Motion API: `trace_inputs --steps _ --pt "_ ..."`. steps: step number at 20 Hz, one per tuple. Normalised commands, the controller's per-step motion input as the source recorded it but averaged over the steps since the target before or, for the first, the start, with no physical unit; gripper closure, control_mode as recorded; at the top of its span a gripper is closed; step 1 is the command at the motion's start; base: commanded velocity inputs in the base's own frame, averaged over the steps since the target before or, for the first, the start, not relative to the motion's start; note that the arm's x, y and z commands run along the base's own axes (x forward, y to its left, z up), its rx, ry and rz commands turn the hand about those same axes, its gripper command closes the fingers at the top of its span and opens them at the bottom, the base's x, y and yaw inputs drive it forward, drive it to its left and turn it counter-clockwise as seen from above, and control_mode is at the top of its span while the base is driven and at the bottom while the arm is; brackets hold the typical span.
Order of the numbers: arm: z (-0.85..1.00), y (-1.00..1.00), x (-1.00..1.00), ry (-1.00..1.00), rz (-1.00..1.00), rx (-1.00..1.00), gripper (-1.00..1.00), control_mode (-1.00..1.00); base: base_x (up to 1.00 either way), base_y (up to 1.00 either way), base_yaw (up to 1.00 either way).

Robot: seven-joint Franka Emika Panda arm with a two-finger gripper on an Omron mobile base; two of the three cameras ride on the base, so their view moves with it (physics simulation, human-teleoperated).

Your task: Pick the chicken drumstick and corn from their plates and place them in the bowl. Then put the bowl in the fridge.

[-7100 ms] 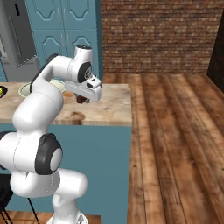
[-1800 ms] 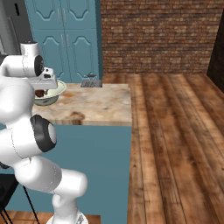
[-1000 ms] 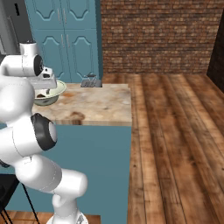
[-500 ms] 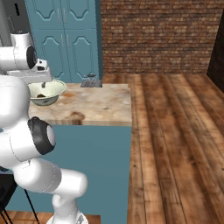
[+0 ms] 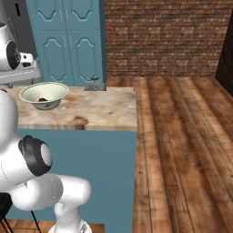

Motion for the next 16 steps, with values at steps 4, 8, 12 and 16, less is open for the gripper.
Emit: trace_inputs --steps 4,8,12,16 --pt "0.23 0.22 -0.49 -0.13 0.01 0.0 -1.0 -1.0 0.0 0.0 0.0" --pt "0.07 0.24 -0.38 -0.04 -0.13 0.0 -1.0 -1.0 0.0 0.0 0.0" --pt "-0.19 0.22 -0.14 0.0 -0.19 0.02 -1.0 -1.0 0.0 0.0 0.0" --pt "-0.09 0.27 -0.04 0.0 -0.22 0.14 -1.0 -1.0 0.0 0.0 0.0"
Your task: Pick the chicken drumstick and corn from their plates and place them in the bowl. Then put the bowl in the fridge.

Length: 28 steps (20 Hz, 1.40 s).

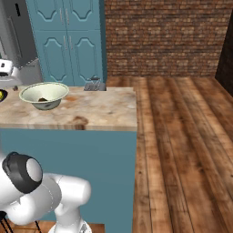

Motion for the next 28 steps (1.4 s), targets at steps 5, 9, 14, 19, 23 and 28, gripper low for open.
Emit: trace_inputs --steps 5,9,14,19,23,28 --pt "0.02 0.33 0.0 0.0 -0.3 0.19 -1.0 -1.0 0.0 0.0 0.0" --pt "0.11 0.23 0.0 0.0 -0.01 0.08 -1.0 -1.0 0.0 0.0 0.0" --pt "0.03 0.13 0.0 0.0 0.39 -0.05 -1.0 -1.0 0.0 0.0 0.0" --pt "0.01 0.01 0.0 0.06 0.61 -0.16 -1.0 -1.0 0.0 0.0 0.0" --pt "0.0 0.0 0.0 0.03 0.67 -0.18 -1.0 -1.0 0.0 0.0 0.0" --pt "0.0 0.12 -0.04 -0.15 0.3 -0.26 -1.0 -1.0 0.0 0.0 0.0"
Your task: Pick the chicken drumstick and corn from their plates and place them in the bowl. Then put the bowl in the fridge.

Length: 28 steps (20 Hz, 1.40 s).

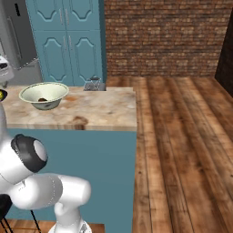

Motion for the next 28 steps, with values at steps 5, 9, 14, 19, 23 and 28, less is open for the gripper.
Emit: trace_inputs --steps 5,9,14,19,23,28 --pt "0.0 0.27 0.0 -0.19 -0.01 -0.31 -1.0 -1.0 0.0 0.0 0.0" --pt "-0.08 0.25 0.11 -0.13 -0.1 -0.2 -1.0 -1.0 0.0 0.0 0.0" --pt "-0.01 0.29 0.22 -0.11 -0.01 -0.05 -1.0 -1.0 0.0 0.0 0.0" --pt "0.0 0.11 0.03 -0.06 0.01 0.01 -1.0 -1.0 0.0 0.0 0.0" --pt "-0.1 0.0 0.0 0.0 0.13 0.05 -1.0 -1.0 0.0 0.0 0.0" --pt "-0.18 0.0 0.0 0.0 0.25 0.11 -1.0 -1.0 0.0 0.0 0.0"
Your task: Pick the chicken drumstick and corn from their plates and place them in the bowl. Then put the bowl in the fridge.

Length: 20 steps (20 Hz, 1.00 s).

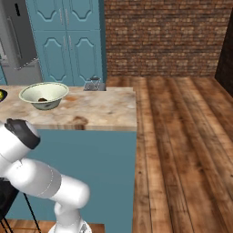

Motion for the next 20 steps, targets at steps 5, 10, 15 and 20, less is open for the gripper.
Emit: trace_inputs --steps 5,10,15,20 --pt "-0.21 -0.01 0.02 0.0 0.37 0.15 -1.0 -1.0 0.0 0.0 0.0" --pt "-0.19 0.0 0.08 0.02 0.28 0.07 -1.0 -1.0 0.0 0.0 0.0" --pt "-0.21 0.04 0.04 0.02 0.13 0.01 -1.0 -1.0 0.0 0.0 0.0" --pt "0.0 0.23 0.12 0.09 -0.02 -0.08 -1.0 -1.0 0.0 0.0 0.0"
